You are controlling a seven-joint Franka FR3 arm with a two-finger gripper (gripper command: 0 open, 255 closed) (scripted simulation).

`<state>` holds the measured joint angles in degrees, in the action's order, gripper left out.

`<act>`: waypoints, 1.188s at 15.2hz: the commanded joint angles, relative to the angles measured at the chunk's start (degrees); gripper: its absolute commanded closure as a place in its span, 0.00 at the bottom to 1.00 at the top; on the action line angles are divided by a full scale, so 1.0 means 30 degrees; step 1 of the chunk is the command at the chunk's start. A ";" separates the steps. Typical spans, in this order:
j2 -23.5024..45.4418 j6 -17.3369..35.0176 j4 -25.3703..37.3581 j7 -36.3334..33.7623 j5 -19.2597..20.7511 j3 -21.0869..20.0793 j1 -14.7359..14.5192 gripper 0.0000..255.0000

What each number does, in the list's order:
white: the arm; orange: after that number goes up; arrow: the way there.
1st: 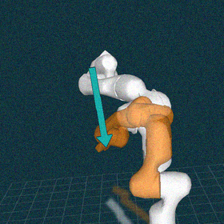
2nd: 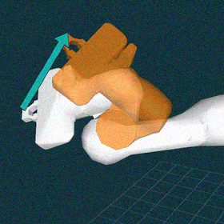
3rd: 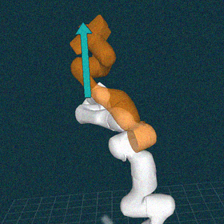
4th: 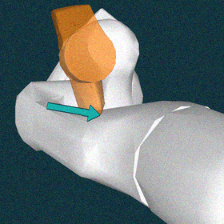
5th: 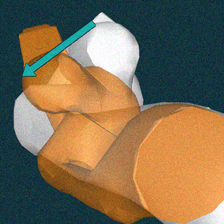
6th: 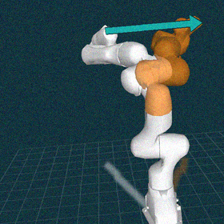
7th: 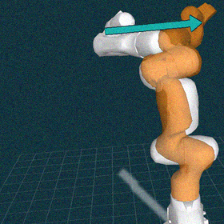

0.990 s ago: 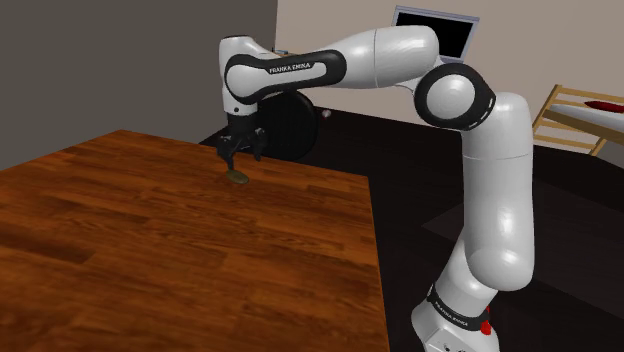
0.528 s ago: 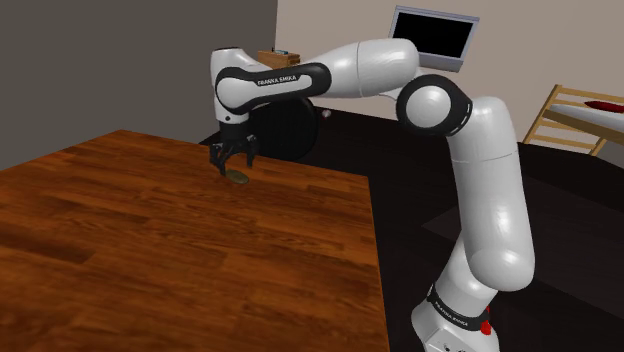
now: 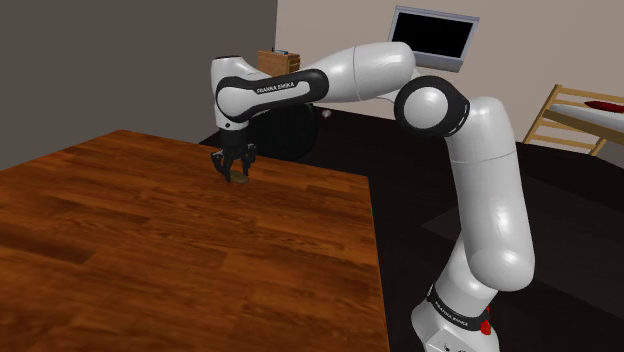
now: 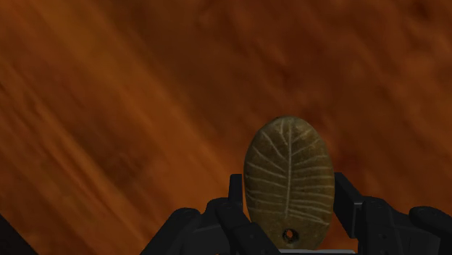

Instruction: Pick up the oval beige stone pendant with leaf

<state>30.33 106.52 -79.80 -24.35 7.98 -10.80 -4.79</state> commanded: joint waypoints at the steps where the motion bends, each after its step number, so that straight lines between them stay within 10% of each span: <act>1: 0.0004 0.0003 0.0004 0.0000 0.0001 0.0001 0.0000 1.00; 18: -0.0345 -0.2867 0.2543 0.0189 -0.0119 -0.0070 -0.0128 1.00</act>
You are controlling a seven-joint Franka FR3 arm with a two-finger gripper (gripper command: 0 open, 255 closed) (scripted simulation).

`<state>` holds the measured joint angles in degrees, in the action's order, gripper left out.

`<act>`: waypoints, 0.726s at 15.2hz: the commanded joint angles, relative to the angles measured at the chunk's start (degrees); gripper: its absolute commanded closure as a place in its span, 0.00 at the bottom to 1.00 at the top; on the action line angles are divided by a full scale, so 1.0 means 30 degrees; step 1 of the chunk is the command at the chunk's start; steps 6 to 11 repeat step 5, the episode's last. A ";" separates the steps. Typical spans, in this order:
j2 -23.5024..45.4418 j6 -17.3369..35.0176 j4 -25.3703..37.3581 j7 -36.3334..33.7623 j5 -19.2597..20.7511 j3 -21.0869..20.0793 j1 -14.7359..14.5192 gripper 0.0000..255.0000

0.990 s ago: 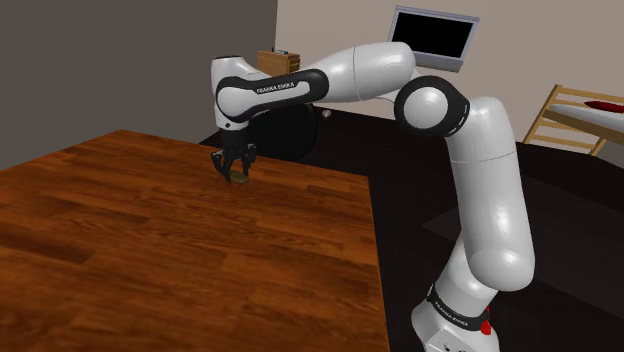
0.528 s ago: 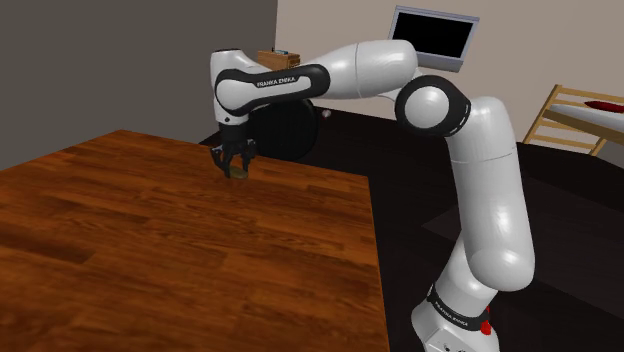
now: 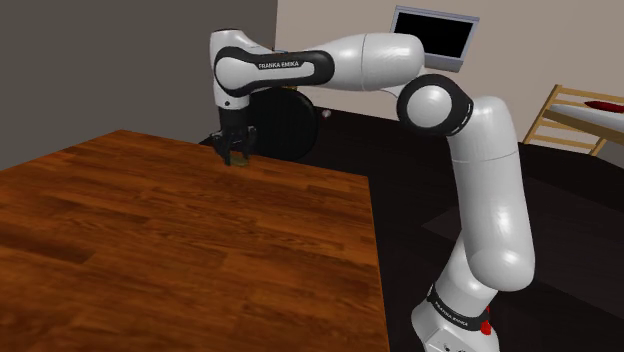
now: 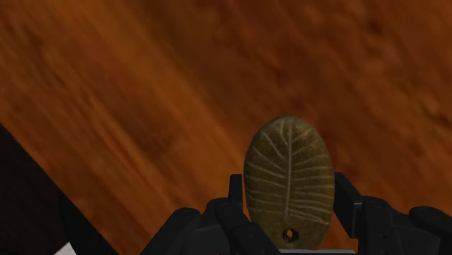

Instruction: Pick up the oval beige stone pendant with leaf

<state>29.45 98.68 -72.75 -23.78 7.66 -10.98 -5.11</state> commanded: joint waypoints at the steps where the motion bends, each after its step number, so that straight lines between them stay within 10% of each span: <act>1: -0.0041 -0.0516 0.0467 0.0015 -0.0013 -0.0014 -0.0039 1.00; 11: 0.0001 -0.1093 0.1087 0.0050 -0.0015 -0.0018 -0.0081 1.00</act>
